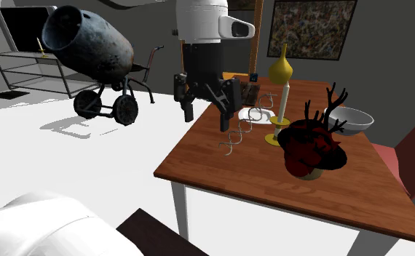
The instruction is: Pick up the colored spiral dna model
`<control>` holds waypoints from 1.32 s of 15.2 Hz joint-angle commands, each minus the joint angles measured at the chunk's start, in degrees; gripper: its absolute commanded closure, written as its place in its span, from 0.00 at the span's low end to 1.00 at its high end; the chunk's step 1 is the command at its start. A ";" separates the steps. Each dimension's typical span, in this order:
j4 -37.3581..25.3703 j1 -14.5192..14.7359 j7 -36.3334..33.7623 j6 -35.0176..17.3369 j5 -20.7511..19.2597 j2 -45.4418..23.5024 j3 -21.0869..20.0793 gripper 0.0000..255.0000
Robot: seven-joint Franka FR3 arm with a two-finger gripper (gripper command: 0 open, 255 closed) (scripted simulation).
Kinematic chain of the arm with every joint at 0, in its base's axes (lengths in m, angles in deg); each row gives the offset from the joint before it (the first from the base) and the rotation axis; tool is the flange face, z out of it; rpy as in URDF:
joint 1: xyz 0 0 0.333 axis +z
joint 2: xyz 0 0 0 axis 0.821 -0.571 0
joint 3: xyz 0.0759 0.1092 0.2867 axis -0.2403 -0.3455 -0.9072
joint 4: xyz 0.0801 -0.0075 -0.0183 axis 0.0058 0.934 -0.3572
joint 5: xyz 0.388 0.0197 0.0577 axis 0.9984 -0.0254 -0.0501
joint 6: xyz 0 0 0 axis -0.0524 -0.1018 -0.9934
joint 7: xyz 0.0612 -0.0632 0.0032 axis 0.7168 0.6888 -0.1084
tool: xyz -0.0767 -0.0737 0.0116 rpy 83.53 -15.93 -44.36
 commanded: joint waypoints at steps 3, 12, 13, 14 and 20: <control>-0.52 -0.35 -3.29 -3.39 1.45 -3.67 -1.01 0.00; -6.91 -2.15 -16.75 -16.94 5.92 -21.95 -4.56 0.00; -8.01 -2.36 -18.14 -18.20 6.21 -24.07 -4.83 0.00; -9.17 -2.56 -19.51 -19.40 6.47 -26.20 -5.07 0.00; -17.54 -3.57 -27.41 -25.33 7.40 -38.95 -5.88 0.00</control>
